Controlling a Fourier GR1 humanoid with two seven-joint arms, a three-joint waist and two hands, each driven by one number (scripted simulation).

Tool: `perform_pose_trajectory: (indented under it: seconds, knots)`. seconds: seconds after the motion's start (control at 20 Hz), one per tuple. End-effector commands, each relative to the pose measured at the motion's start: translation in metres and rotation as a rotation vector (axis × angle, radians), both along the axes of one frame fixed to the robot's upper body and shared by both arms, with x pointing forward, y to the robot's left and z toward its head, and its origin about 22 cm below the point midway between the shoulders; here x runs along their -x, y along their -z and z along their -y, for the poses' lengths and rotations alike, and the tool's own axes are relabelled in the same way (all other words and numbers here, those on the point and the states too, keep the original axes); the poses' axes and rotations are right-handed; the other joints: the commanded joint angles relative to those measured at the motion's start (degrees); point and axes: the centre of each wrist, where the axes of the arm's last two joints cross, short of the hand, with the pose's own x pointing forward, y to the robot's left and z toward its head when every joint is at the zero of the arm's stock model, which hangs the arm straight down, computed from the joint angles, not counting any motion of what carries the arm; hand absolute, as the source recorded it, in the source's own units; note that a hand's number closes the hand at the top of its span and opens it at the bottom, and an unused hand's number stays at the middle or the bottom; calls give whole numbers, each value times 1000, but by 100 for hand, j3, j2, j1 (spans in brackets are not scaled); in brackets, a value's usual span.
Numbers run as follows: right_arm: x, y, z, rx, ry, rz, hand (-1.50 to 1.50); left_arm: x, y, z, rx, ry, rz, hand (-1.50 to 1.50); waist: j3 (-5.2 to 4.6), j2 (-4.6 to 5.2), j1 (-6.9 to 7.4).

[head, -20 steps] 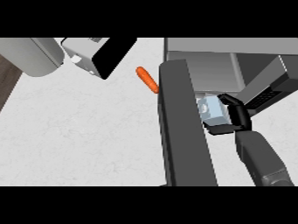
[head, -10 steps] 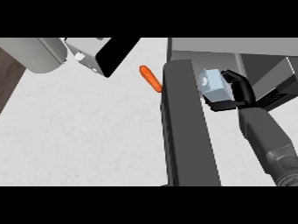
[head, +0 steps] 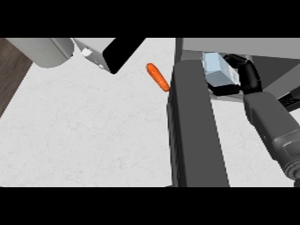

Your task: Pick up the milk, place it into the microwave and close the microwave

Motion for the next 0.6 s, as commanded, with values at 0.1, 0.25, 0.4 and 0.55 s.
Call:
perform_pose_trajectory:
  seconds: [0.1, 0.25, 0.4, 0.55]
  knots:
    - [-7, -16, 10, 94, 128, 26, 150, -7, -8, -5, 6, 21, 45, -150, 8, 98, 181]
    - [-14, -31, 15, 126, 167, 37, 150, -12, -11, 0, 8, 28, 50, -150, 17, 156, 231]
    - [-18, -44, 25, 122, 204, 37, 150, -15, -8, -2, 7, 50, 40, -150, 13, 178, 285]
    - [-18, -51, 36, 148, 234, 45, 150, -17, -10, -6, -7, 51, 54, -150, 17, 221, 356]
